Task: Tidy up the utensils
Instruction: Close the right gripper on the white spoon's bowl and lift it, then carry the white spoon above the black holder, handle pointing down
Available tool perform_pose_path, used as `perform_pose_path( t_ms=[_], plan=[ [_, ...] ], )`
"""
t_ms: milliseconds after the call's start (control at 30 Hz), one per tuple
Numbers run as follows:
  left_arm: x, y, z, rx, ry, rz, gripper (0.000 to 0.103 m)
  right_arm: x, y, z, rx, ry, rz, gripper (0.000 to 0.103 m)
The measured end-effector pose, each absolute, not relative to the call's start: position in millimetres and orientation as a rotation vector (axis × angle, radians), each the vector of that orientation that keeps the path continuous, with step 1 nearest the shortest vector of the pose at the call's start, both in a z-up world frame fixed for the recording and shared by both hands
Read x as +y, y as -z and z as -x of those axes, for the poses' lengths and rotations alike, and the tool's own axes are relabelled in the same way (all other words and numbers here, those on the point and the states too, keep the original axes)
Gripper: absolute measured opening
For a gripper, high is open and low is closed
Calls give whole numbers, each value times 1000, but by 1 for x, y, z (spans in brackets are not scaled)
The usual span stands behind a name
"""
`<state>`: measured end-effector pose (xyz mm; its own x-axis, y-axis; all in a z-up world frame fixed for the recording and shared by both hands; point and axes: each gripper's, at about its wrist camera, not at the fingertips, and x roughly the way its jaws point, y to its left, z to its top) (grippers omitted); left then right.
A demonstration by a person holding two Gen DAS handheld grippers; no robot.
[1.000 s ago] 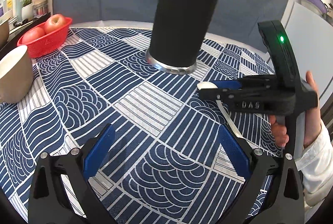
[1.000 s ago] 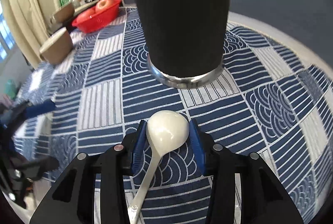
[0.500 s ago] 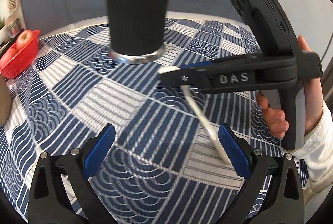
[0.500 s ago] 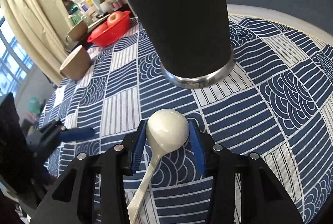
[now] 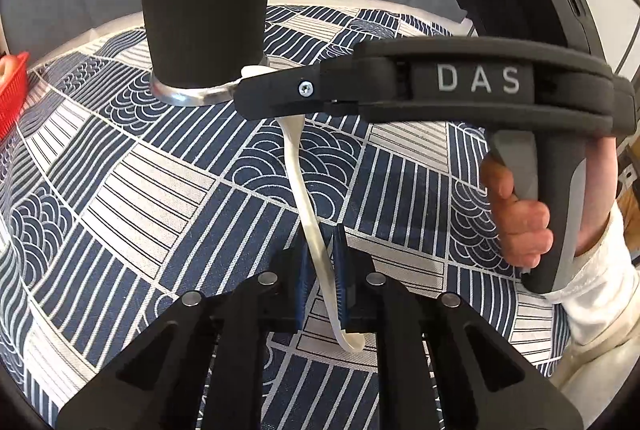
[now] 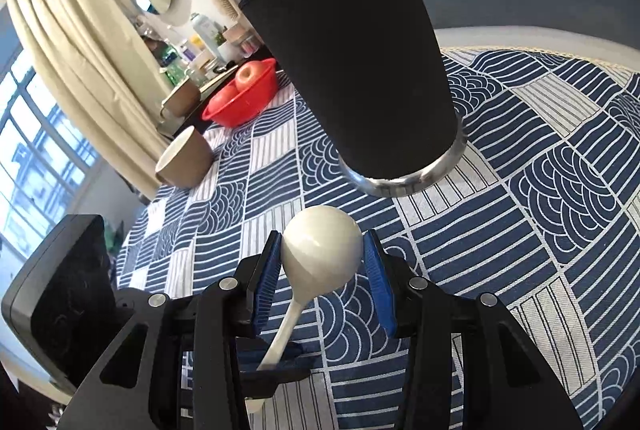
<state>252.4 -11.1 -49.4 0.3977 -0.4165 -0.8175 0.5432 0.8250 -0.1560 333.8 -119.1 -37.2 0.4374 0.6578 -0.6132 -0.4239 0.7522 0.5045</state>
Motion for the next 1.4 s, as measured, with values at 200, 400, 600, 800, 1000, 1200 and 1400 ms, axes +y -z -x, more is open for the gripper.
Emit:
perform_pose_path(
  t_ms=[200, 400, 600, 800, 1000, 1200, 1400],
  plan=[
    [-20, 47, -254, 1001, 588, -179, 11, -128, 34, -334, 881, -689, -319, 39],
    [-25, 33, -252, 987, 588, -197, 11, -137, 24, -330, 857, -699, -346, 39],
    [-29, 12, -251, 954, 610, -214, 11, -145, 4, -325, 823, -706, -350, 39],
    [-34, -15, -255, 915, 633, -227, 10, -158, -30, -321, 762, -704, -339, 39],
    [-38, -38, -263, 874, 637, -249, 10, -162, -64, -323, 713, -702, -318, 39],
    [-38, -68, -267, 820, 635, -258, 9, -165, -99, -324, 642, -708, -286, 39],
    [-35, -93, -279, 752, 635, -268, 8, -167, -131, -330, 574, -722, -268, 39]
  ],
)
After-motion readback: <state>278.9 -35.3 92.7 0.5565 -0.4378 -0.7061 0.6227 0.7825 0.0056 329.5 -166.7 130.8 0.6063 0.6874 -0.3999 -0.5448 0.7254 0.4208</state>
